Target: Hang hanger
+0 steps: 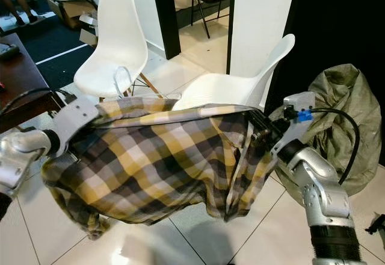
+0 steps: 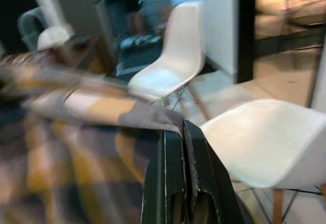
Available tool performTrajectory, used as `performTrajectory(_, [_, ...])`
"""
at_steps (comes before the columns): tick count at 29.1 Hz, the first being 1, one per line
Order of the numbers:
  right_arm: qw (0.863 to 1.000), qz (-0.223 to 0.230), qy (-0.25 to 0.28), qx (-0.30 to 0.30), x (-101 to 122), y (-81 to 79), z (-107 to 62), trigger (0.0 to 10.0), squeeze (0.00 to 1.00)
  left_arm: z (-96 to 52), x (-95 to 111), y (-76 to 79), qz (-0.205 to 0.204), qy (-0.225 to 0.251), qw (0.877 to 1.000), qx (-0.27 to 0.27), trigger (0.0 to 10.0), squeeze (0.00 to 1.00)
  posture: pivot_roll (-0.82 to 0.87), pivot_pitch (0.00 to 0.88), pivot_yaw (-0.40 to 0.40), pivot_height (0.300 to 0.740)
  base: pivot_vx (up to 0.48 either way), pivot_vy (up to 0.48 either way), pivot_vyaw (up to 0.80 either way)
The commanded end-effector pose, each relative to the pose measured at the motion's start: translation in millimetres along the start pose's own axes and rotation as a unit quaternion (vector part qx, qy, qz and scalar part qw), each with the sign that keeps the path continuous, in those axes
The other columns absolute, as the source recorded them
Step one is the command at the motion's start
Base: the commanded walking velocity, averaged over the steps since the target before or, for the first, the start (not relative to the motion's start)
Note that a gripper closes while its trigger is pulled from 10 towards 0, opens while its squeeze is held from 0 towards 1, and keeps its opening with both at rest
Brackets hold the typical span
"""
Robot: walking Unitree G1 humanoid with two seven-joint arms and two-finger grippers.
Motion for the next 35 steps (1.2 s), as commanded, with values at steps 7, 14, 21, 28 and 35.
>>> performTrajectory(7, [0.991, -0.002, -0.059, 0.119, -14.6, -49.8, 1.9, 0.0, 0.00, 3.3, 7.6, -17.1, 0.005, 0.001, 0.998, 0.065, 10.0, 0.00, -0.04, 0.129, 0.079, 0.740, 0.000, 0.000, 0.00])
performTrajectory(14, [0.972, -0.043, -0.160, 0.164, -43.2, -85.1, 14.6, 0.0, 0.00, -23.9, 114.0, -49.8, -0.142, 0.307, 0.926, 0.170, 10.0, 0.00, -0.05, 0.126, 0.073, 0.740, 0.000, 0.000, 0.00])
performTrajectory(21, [0.981, -0.049, -0.129, 0.137, -37.4, -88.3, 32.5, 0.0, 0.00, -45.6, 144.4, -53.6, -0.259, 0.429, 0.856, 0.123, 10.0, 0.00, -0.05, 0.119, 0.070, 0.740, 0.000, 0.000, 0.00])
performTrajectory(28, [0.988, -0.037, -0.102, 0.109, -29.5, -81.1, 36.7, 0.0, 0.00, -55.7, 152.0, -54.2, -0.295, 0.479, 0.822, 0.094, 10.0, 0.00, -0.05, 0.118, 0.069, 0.740, 0.000, 0.000, 0.00])
performTrajectory(35, [0.990, -0.008, -0.091, 0.104, -22.7, -71.3, 25.1, 10.0, 1.00, -51.7, 139.9, -34.4, -0.247, 0.464, 0.850, 0.038, 10.0, 0.00, -0.06, 0.115, 0.070, 0.740, 0.000, 0.000, 0.00])
Point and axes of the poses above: a point about 5 cm out from each wrist's last joint towards the gripper, its own z axis pointing out of the wrist towards the gripper, its own x axis along the axis of the wrist's last joint, y = z × x, the point moved 4 cm from there along z, pointing out of the wrist towards the gripper, and after that the axes turned 14 degrees about z, right-handed, at the moved point
